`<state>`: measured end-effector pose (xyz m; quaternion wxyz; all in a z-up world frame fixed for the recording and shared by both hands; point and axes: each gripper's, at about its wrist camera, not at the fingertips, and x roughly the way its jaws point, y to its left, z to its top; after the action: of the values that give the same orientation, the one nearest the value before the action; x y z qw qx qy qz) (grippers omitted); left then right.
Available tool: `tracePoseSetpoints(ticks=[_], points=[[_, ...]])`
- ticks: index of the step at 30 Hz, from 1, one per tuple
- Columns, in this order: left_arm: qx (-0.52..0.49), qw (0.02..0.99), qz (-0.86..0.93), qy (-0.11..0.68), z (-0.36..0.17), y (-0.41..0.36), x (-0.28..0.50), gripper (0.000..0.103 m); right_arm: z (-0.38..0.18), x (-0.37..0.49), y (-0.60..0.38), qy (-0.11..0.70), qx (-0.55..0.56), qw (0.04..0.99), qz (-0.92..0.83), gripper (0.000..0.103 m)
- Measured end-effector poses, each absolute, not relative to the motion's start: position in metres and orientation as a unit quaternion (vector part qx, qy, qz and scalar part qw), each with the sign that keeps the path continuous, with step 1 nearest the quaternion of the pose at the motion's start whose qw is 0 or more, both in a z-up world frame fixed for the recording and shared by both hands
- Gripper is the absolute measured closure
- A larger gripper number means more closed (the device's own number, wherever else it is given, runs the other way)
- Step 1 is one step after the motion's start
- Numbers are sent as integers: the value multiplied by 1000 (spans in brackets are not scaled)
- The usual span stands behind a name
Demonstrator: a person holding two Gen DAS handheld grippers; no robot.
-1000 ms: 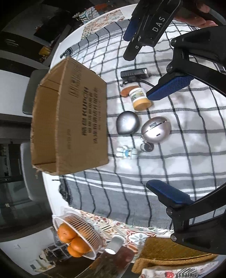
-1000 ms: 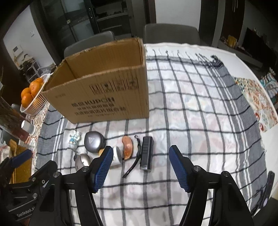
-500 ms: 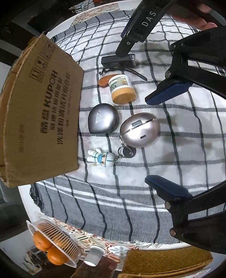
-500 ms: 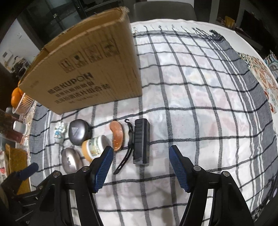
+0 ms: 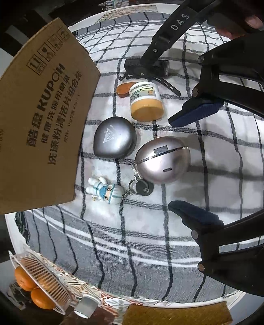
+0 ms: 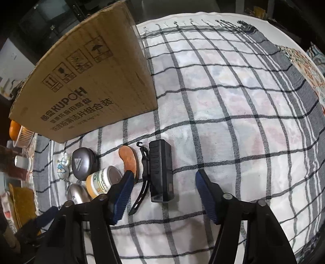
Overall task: Organize rigid objects
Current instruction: 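Grasp the silver egg-shaped gadget with the left tool while the right tool grasps the black flashlight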
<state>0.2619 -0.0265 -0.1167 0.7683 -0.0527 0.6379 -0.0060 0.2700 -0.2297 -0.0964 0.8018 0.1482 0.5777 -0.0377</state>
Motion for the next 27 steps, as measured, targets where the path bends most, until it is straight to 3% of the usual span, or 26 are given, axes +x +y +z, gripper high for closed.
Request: tracePoseSetpoints(ticks=[9, 21, 27], points=[[-65, 762, 11, 644, -132, -29, 265, 38, -106, 276, -228, 578, 162, 799, -27, 47], [-71, 761, 24, 644, -150, -30, 272, 48, -123, 285, -221, 587, 148, 795, -33, 63], [-53, 767, 12, 640, -150, -30, 274, 49, -124, 286, -216, 587, 141, 797, -31, 66]])
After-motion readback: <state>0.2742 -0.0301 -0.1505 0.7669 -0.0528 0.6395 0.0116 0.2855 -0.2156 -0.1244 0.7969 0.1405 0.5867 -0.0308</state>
